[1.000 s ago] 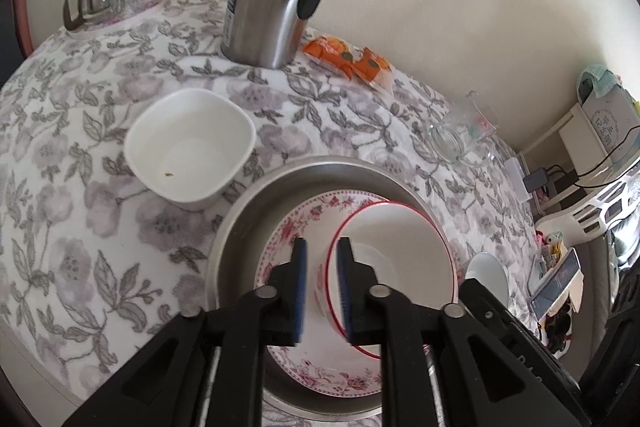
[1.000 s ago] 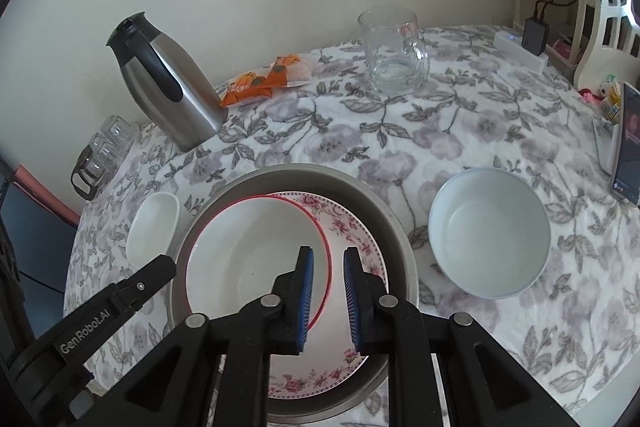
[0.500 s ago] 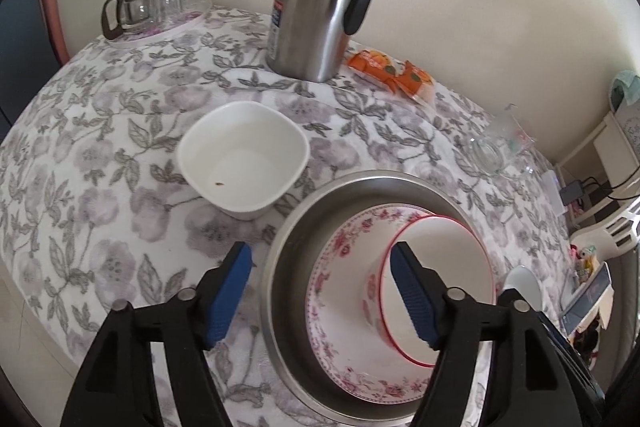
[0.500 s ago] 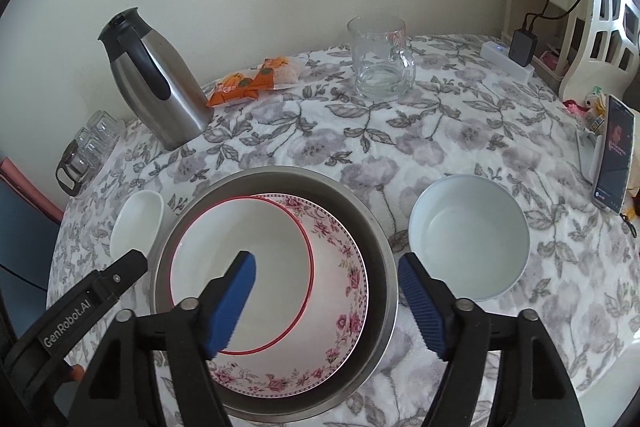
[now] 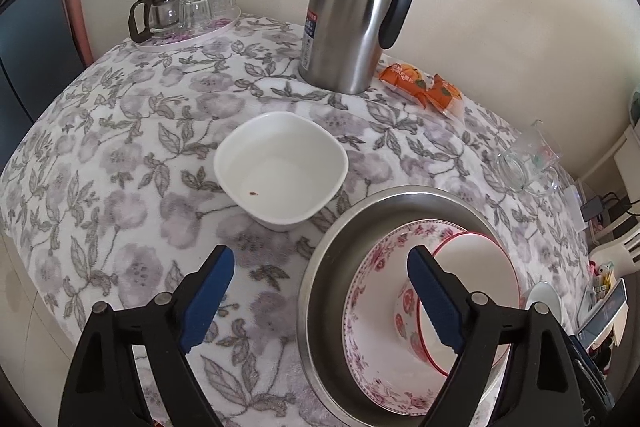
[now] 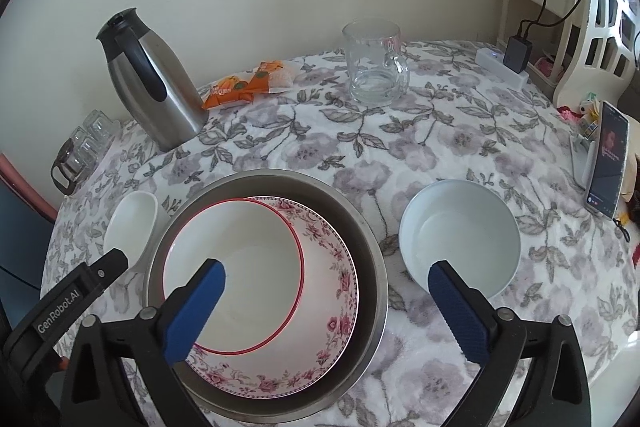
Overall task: Organize plates and bowls
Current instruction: 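Move both tools to the rim of the white square bowl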
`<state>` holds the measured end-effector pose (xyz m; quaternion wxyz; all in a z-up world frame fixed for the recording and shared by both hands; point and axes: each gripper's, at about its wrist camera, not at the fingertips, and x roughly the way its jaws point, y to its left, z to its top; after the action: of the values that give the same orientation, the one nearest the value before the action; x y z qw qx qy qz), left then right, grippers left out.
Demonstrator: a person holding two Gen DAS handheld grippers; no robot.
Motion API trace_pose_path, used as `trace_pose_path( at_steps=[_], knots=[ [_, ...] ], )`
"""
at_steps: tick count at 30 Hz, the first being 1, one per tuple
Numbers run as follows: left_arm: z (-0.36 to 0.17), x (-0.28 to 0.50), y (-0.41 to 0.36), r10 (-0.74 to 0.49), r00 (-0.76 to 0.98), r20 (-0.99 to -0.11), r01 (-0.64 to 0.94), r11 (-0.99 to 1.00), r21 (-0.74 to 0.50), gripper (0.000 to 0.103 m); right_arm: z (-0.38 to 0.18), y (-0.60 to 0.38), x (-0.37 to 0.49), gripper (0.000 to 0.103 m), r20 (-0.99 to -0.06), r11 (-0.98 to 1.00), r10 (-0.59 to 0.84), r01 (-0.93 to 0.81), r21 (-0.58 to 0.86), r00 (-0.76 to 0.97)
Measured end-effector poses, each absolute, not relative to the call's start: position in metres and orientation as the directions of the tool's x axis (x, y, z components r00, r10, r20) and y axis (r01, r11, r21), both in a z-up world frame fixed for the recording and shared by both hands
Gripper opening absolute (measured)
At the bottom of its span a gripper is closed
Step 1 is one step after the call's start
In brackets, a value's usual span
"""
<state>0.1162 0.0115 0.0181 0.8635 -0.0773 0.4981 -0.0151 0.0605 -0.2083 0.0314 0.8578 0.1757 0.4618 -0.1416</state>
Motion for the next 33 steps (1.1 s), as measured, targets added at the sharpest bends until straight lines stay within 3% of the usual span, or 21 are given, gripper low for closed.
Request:
trace_pose_path(
  at_steps=[4, 24, 33],
  knots=[
    [0.017, 0.116, 0.013, -0.078, 0.504, -0.860, -0.070, 0.989, -0.131, 0.102, 0.033, -0.209, 0.060, 0.103, -0.838, 0.900, -0.087, 0.403, 0.166, 0.539],
    [0.017, 0.118, 0.020, -0.088, 0.503, -0.860, -0.070, 0.987, -0.142, 0.102, 0.033, -0.194, 0.063, 0.103, -0.838, 0.924, -0.081, 0.356, 0.140, 0.540],
    [0.016, 0.125, 0.070, -0.049, 0.499, -0.865, -0.176, 0.972, -0.157, 0.102, 0.038, -0.166, 0.070, 0.103, -0.829, 0.948, -0.066, 0.295, 0.123, 0.555]
  ],
)
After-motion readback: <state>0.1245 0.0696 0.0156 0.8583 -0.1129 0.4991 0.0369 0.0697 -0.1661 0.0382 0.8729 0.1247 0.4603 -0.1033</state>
